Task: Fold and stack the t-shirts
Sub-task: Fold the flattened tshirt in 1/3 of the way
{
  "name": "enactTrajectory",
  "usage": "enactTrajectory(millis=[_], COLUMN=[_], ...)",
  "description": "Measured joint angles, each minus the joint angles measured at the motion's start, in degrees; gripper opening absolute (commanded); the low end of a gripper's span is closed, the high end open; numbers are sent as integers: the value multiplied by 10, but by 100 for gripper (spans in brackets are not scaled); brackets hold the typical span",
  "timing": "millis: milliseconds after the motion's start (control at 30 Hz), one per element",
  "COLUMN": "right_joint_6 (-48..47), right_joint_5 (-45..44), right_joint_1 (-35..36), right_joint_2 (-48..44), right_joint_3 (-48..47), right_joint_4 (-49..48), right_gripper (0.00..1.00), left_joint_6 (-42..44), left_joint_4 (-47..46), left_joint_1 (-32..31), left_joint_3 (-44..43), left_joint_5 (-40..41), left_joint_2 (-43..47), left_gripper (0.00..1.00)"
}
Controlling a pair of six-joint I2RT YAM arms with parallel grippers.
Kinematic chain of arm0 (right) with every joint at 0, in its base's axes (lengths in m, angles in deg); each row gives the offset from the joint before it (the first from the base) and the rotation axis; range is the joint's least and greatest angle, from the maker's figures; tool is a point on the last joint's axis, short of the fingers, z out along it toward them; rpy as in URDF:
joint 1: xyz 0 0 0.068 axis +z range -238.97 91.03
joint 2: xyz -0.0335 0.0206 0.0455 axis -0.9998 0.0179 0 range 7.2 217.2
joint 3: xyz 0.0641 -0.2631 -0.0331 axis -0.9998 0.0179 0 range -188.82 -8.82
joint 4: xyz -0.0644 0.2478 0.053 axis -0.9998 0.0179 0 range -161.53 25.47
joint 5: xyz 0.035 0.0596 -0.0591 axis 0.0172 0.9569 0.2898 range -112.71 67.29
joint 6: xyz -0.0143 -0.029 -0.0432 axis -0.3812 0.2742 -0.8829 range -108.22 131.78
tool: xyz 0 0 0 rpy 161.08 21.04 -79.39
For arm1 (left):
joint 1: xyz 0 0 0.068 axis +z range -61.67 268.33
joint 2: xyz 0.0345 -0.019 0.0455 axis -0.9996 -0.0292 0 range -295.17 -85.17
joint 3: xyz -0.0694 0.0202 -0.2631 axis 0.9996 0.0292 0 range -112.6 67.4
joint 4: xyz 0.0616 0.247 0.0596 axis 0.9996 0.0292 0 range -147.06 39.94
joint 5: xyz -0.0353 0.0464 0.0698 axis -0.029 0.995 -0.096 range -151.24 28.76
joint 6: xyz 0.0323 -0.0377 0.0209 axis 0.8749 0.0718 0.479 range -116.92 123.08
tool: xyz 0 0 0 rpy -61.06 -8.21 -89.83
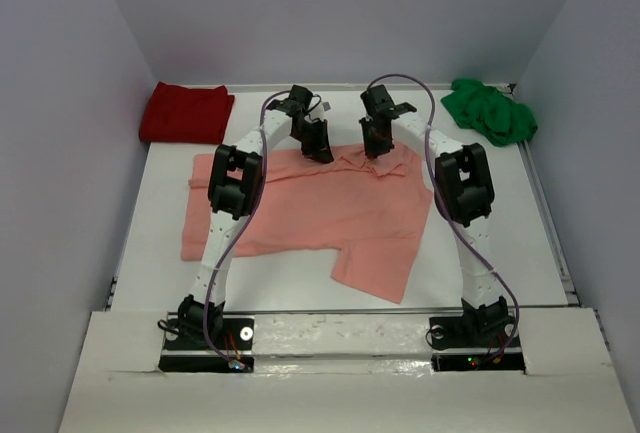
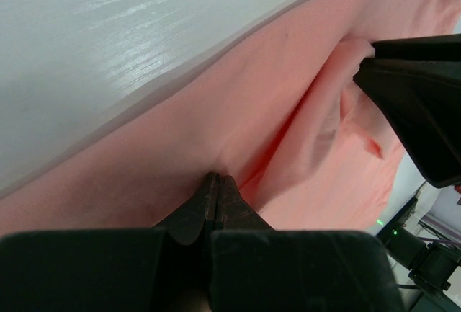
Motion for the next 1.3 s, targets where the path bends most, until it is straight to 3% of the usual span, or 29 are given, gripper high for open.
enactTrajectory(millis=[67, 233, 433, 767, 1300], right_joint_6=[3, 4, 17, 40, 60], right_joint_5=[-16, -21, 23, 96, 147], right_joint_1=[0, 0, -2, -2, 4], right_joint_2=[1, -1, -21, -138, -107], right_joint_3=[-2, -5, -2, 78, 106], right_joint_4=[0, -1, 4, -5, -16], right_gripper=[39, 43, 43, 43, 43], left_joint_6=[0, 2, 2, 0, -5], left_joint_4=[0, 0, 0, 1, 1], left_joint_1=[0, 0, 0, 0, 0], left_joint_3=[0, 0, 0, -1, -1], left_joint_5=[0, 0, -1, -1, 1], left_joint_2=[0, 0, 0, -1, -2], left_gripper=[3, 3, 3, 3, 3])
